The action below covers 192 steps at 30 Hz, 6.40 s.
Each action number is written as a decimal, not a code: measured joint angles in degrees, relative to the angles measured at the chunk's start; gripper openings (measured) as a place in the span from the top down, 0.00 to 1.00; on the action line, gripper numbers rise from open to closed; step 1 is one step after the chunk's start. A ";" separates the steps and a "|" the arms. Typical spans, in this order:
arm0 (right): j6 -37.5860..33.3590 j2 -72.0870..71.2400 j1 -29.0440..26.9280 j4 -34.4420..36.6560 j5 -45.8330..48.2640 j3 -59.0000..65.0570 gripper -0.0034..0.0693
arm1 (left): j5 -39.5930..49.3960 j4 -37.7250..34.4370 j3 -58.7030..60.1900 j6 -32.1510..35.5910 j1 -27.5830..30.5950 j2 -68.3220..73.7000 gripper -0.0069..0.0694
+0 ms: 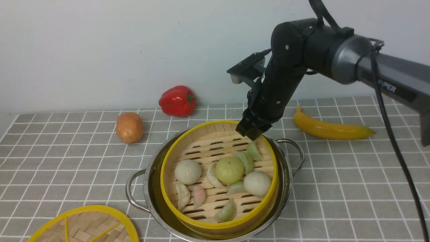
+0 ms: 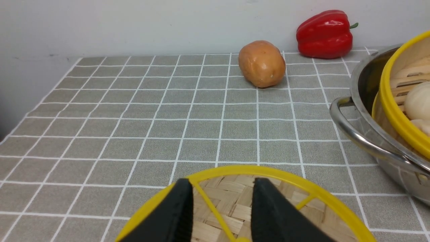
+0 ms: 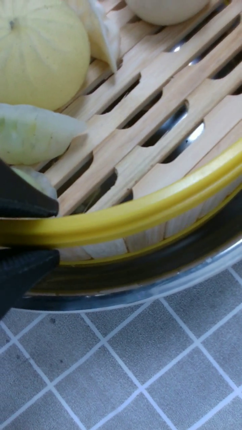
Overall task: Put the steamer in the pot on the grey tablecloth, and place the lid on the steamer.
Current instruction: 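Place the bamboo steamer basket of food into the steel pot with the right gripper, then grasp the bamboo steamer lid lying on the table by its centre knob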
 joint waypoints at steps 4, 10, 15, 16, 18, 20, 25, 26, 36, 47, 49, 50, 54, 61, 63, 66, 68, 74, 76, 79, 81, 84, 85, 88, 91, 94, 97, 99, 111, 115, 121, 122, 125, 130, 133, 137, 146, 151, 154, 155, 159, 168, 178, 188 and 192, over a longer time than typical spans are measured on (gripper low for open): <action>0.00 0.00 -0.06 0.00 0.00 0.00 0.72 | 0.00 0.00 0.00 0.00 0.00 0.00 0.59; -0.75 0.00 -0.06 -0.83 0.05 0.00 0.60 | 0.00 0.00 0.00 0.00 0.00 0.00 0.59; -2.54 0.00 -0.06 -2.63 0.04 0.00 0.51 | -0.05 0.00 0.00 0.00 0.00 0.00 0.59; -3.06 0.00 -0.06 -3.00 0.11 -0.06 0.49 | -0.05 0.00 0.00 0.00 0.00 0.00 0.59; -3.20 0.00 -0.06 -3.11 0.17 -0.35 0.47 | -0.05 0.00 0.00 0.00 0.00 0.00 0.59; -3.14 0.00 -0.06 -3.30 0.17 -1.53 0.46 | -0.05 0.00 0.00 0.00 0.00 0.00 0.59; -1.44 0.00 -0.06 -3.27 0.12 -3.91 0.47 | -0.05 0.00 0.00 0.00 0.00 0.00 0.59; -1.45 0.00 -0.06 -3.27 0.12 -3.91 0.47 | -0.05 0.00 0.00 0.00 0.00 0.00 0.59; 4.53 -1.94 -0.06 -14.36 0.22 -4.03 0.63 | -0.05 0.00 0.00 0.00 0.00 0.00 0.59; 17.46 -15.16 -0.06 -23.91 0.28 -4.10 0.97 | -0.05 0.00 0.00 0.00 0.00 0.00 0.59; 18.74 -16.23 -0.06 -23.54 0.28 -4.10 0.97 | -0.05 0.00 0.00 0.00 0.00 0.00 0.59; 19.82 -17.04 -0.06 -23.16 0.23 -4.10 0.97 | -0.05 0.00 0.00 0.00 0.00 0.00 0.59; 23.98 -19.51 -0.06 -20.30 0.23 -4.10 0.96 | -0.05 0.00 0.00 0.00 0.00 0.00 0.59; 24.99 -19.74 -0.06 -18.77 0.23 -4.10 0.95 | -0.05 0.00 0.00 0.00 0.00 0.00 0.59; 23.90 -21.09 -0.06 -19.60 0.06 -2.25 0.95 | -0.05 0.00 0.00 0.00 0.00 0.00 0.59; 23.90 -25.96 -0.06 -19.92 -2.44 5.26 0.94 | -0.10 0.00 0.00 0.00 0.00 0.00 0.59; 24.27 -30.11 -0.06 -20.18 -5.96 11.54 0.94 | -0.10 0.00 0.00 0.00 0.00 0.00 0.59; 25.58 -54.16 -3.79 -21.10 -28.13 45.58 0.92 | -0.10 0.00 0.00 0.00 0.00 0.00 0.59; 27.56 -62.91 -8.38 -21.10 -35.40 56.20 0.91 | -0.10 0.00 0.00 0.00 0.00 0.00 0.59; 31.66 -72.76 -15.14 -21.10 -42.01 68.22 0.89 | -0.10 0.00 0.00 0.00 0.00 0.00 0.59; 33.81 -78.24 -18.66 -21.10 -44.25 73.50 0.88 | -0.10 0.00 0.00 0.00 0.00 0.00 0.59; 35.39 -85.46 -22.79 -21.17 -46.14 79.24 0.87 | -0.10 0.00 0.00 0.00 0.00 0.00 0.59; 35.98 -90.09 -25.13 -21.17 -47.32 83.33 0.86 | -0.10 0.00 0.00 0.00 0.00 0.00 0.59; 36.43 -99.88 -27.86 -21.23 -49.24 90.13 0.85 | -0.10 0.00 0.00 0.00 0.00 0.00 0.59; 36.85 -108.33 -28.66 -21.70 -51.69 95.94 0.84 | -0.10 0.00 0.00 0.00 0.00 0.00 0.59; 37.08 -116.29 -28.78 -24.06 -54.81 102.15 0.82 | -0.10 0.00 0.00 0.00 0.00 0.00 0.59; 37.30 -120.95 -28.78 -24.75 -56.24 106.15 0.80 | -0.10 0.00 0.00 0.00 0.00 0.00 0.59; 37.34 -122.44 -28.78 -24.99 -57.19 108.22 0.80 | -0.10 0.00 0.00 0.00 0.00 0.00 0.59; 37.45 -124.15 -28.78 -25.48 -55.86 114.76 0.74 | -0.10 0.00 0.00 0.00 0.00 0.00 0.59; 37.45 -126.75 -28.78 -25.48 -52.30 114.82 0.72 | -0.10 0.00 0.00 0.00 0.00 0.00 0.59; 32.93 -127.08 -28.78 -19.41 -50.92 114.82 0.70 | -0.10 0.00 0.00 0.00 0.00 0.00 0.59; 32.52 -127.08 -28.78 -18.94 -50.87 114.82 0.70 | -0.10 0.00 0.00 0.00 0.00 0.00 0.59; 24.33 -127.08 -28.78 -11.82 -50.44 114.82 0.69 | -0.10 0.00 0.00 0.00 0.00 0.00 0.59; 16.21 -127.08 -28.78 -8.31 -50.08 114.82 0.67 | -0.10 0.00 0.00 0.00 0.00 0.00 0.59; 15.23 -127.08 -28.78 -7.94 -50.03 114.82 0.65 | -0.10 0.00 0.00 0.00 0.00 0.00 0.59; 15.23 -127.08 -28.78 -7.88 -50.03 114.82 0.64 | -0.10 0.00 0.00 0.00 0.00 0.00 0.59; 15.23 -127.08 -28.78 -7.88 -50.03 114.82 0.62 | -0.10 0.00 0.00 0.00 0.00 0.00 0.59; 15.23 -127.08 -28.78 -7.88 -50.03 114.82 0.62 | -0.10 0.00 0.00 0.00 0.00 0.00 0.59; 15.23 -127.08 -28.78 -7.88 -50.03 114.82 0.62 | -0.29 0.14 0.00 0.00 0.00 0.00 0.59; 15.23 -127.08 -28.78 -7.88 -50.03 114.82 0.62 | -0.91 0.18 0.00 0.00 0.00 0.00 0.59; 15.23 -127.08 -28.78 -7.88 -50.03 114.82 0.62 | -4.26 -4.93 0.00 -3.17 0.00 0.00 0.59; 15.23 -127.08 -28.78 -7.74 -50.08 114.82 0.62 | -13.44 -28.00 0.00 -11.51 0.00 0.00 0.59; 15.23 -127.08 -28.78 -7.74 -50.21 114.82 0.62 | -0.58 -26.97 -14.27 -2.11 0.00 2.02 0.59; 15.23 -127.10 -28.78 -7.74 -50.27 114.82 0.62 | 40.71 -9.44 -37.62 1.85 0.00 28.07 0.59; 15.23 -127.10 -28.78 -7.74 -50.27 114.82 0.62 | 44.06 -0.19 -40.30 2.76 0.00 39.22 0.59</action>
